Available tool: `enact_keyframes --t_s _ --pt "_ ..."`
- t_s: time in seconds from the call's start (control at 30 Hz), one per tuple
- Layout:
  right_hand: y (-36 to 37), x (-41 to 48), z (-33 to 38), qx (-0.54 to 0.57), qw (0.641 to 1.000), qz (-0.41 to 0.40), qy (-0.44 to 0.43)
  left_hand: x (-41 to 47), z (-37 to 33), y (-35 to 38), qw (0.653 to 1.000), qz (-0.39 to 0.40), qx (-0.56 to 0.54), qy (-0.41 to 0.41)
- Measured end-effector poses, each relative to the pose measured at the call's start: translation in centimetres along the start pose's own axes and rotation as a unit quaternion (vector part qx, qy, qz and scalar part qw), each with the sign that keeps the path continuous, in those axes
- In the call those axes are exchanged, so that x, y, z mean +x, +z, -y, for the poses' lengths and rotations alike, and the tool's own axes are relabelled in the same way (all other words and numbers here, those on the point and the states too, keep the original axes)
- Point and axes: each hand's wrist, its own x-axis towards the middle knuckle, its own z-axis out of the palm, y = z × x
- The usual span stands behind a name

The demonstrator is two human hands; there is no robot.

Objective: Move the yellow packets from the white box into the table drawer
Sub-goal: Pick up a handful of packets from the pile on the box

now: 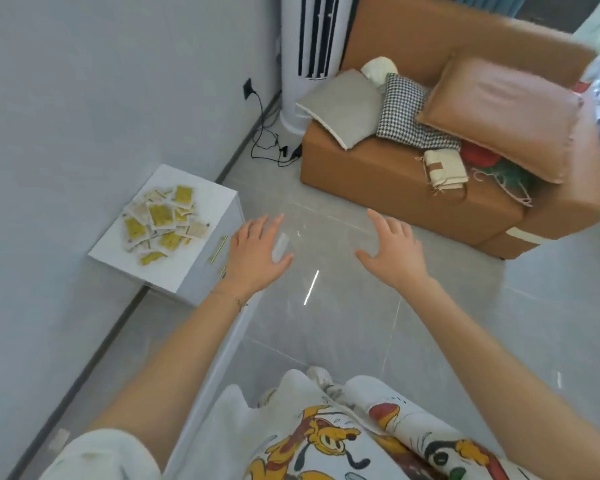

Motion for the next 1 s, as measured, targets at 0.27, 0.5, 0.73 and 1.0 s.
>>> enact_keyframes --t_s 0.27,0.5,0.73,1.0 --pt "0.7 7.9 3.5 -0.001 0.993 0.042 -0.108 -0.6 4.6 0.3 0.992 -0.020 -0.021 -0.126" --pt "2.1 13.7 7.5 -0.020 0.988 0.065 -0.137 4.0 9.1 -0.9 0.984 -0.040 -0.038 -0.172" --pt "4.4 20.6 16.3 -0.008 0.986 0.077 -0.147 7.5 17.7 -3.7 0.979 -0.031 -0.035 -0.196" --pt "6.4 26.8 28.0 0.007 0.975 0.084 -0.203 9.6 26.9 -8.2 0.962 -0.047 -0.050 -0.266"
